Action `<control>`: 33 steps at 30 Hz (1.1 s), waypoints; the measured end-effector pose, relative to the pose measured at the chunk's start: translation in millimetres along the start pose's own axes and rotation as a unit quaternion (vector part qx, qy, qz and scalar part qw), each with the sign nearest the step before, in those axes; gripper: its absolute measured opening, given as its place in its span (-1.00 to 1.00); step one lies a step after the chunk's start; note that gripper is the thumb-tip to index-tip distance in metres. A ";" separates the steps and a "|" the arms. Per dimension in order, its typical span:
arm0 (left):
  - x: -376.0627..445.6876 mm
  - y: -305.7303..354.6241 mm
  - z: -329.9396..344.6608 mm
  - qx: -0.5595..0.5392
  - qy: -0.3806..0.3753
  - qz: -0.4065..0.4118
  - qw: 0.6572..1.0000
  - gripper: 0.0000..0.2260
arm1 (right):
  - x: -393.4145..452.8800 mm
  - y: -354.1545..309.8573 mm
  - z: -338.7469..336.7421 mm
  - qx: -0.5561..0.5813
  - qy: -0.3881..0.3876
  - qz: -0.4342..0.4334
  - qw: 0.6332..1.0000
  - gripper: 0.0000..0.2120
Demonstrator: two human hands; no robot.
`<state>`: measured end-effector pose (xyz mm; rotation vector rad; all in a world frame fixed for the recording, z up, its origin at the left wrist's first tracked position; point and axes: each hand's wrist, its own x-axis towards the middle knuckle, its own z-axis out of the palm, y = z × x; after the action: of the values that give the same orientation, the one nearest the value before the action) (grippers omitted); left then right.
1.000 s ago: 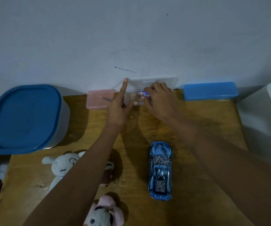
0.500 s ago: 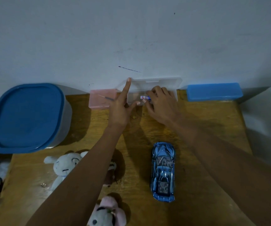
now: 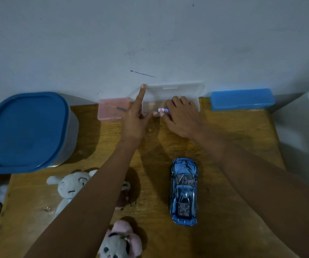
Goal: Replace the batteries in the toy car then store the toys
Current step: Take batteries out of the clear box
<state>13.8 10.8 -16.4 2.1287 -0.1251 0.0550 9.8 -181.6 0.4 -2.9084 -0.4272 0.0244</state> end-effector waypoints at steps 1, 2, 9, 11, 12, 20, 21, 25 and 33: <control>-0.1 -0.1 -0.3 0.009 0.005 0.001 1.000 -0.18 | 0.5 0.3 -0.9 0.003 -0.001 0.000 1.000 -0.61; 0.0 -0.6 -0.1 0.011 0.007 0.001 1.000 -0.17 | 1.0 0.3 -1.7 0.008 -0.002 0.003 1.000 -0.62; 1.0 -0.7 1.1 0.000 0.002 -0.002 1.000 -0.17 | 1.0 1.0 -6.8 0.048 0.020 0.003 0.999 -0.71; 0.4 0.2 0.2 -0.003 0.000 -0.004 1.000 -0.18 | 2.1 1.4 -8.0 0.052 0.018 -0.007 0.998 -0.73; -0.1 0.8 -0.2 -0.005 -0.002 -0.005 1.000 -0.18 | 2.3 1.6 -8.3 0.056 0.020 -0.012 0.998 -0.74; -1.1 2.9 -0.7 0.007 -0.015 -0.006 1.000 -0.17 | -17.9 6.1 -20.4 -0.011 0.105 -0.065 0.992 -0.73; -0.8 1.9 -1.0 0.002 -0.019 -0.007 1.000 -0.16 | -23.0 5.7 -20.8 -0.013 0.103 -0.074 0.992 -0.72; -0.1 0.4 -1.1 -0.005 -0.015 -0.012 1.000 -0.17 | -47.2 8.3 -16.1 -0.015 0.068 -0.097 0.993 -0.75; 3.3 -4.2 -0.6 -0.008 -0.027 -0.010 1.000 -0.18 | -71.2 15.1 -0.6 -0.070 0.049 -0.064 0.994 -0.74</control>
<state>17.6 13.3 -19.3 2.1152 -0.1365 -0.0149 -54.2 -216.2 -3.0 -2.9956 -0.6213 -0.1726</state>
